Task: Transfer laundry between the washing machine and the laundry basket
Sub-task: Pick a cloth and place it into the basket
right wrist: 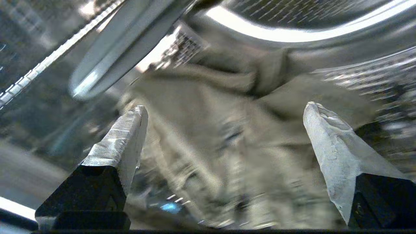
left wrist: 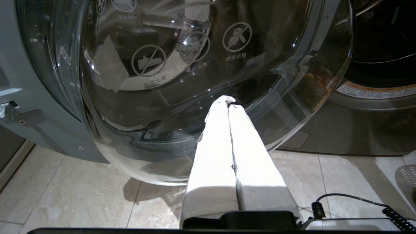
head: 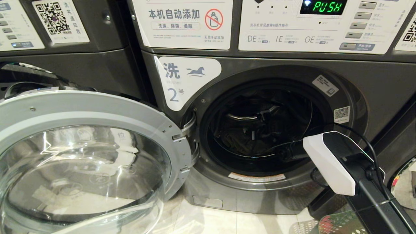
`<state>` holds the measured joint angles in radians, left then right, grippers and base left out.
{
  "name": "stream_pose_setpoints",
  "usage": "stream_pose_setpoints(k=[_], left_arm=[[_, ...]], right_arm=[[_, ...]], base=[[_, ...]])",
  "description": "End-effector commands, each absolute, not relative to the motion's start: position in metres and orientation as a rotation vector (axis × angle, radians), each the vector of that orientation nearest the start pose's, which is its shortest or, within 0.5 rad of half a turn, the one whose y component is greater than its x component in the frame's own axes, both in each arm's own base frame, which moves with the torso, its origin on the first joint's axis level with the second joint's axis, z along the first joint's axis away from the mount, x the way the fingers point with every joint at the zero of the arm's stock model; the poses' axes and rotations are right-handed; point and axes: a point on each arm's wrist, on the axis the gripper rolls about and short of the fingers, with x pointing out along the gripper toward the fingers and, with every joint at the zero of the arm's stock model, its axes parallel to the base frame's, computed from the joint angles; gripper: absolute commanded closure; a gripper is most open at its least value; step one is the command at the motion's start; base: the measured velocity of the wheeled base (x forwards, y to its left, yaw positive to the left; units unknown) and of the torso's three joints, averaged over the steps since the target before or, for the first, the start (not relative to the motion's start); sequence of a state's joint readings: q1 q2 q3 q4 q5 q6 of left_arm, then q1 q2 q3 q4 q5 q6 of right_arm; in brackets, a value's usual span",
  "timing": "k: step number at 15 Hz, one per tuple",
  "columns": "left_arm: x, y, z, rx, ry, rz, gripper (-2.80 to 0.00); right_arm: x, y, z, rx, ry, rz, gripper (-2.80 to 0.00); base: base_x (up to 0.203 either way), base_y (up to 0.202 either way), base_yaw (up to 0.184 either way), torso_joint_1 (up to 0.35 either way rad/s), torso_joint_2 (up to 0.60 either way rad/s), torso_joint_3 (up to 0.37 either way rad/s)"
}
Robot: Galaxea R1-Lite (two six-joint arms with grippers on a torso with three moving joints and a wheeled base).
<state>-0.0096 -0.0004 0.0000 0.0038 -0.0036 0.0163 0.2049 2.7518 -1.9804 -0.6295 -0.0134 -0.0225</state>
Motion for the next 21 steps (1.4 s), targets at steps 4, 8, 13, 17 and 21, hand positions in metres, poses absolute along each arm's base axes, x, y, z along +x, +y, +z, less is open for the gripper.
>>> stream_pose_setpoints(k=[4, 8, 13, 17, 21], left_arm=[[-0.023, 0.0, 0.075, 0.005, 0.002, -0.012, 0.0], [-0.023, 0.0, 0.075, 0.005, 0.002, -0.012, 0.0], [-0.023, 0.0, 0.075, 0.005, 0.002, -0.012, 0.0], [-0.023, 0.0, 0.075, 0.005, 0.002, -0.012, 0.0], [-0.023, 0.0, 0.075, 0.005, 0.003, -0.012, 0.0]], right_arm=[[0.542, 0.115, 0.056, -0.063, 0.072, 0.194, -2.8], [0.536, 0.127, 0.059, -0.154, 0.052, 0.246, -2.8], [0.539, 0.118, 0.05, -0.17, 0.107, 0.276, -2.8], [0.54, 0.12, 0.045, -0.173, 0.112, 0.272, -2.8], [0.54, 0.118, 0.045, -0.177, 0.109, 0.265, -2.8]], base=[[0.0, 0.0, 0.0, 0.0, 0.0, 0.0], [0.0, 0.0, 0.0, 0.0, 0.0, 0.0], [0.0, 0.0, 0.0, 0.0, 0.0, 0.0], [0.0, 0.0, 0.0, 0.0, 0.0, 0.0], [0.0, 0.0, 0.0, 0.0, 0.0, 0.0]])
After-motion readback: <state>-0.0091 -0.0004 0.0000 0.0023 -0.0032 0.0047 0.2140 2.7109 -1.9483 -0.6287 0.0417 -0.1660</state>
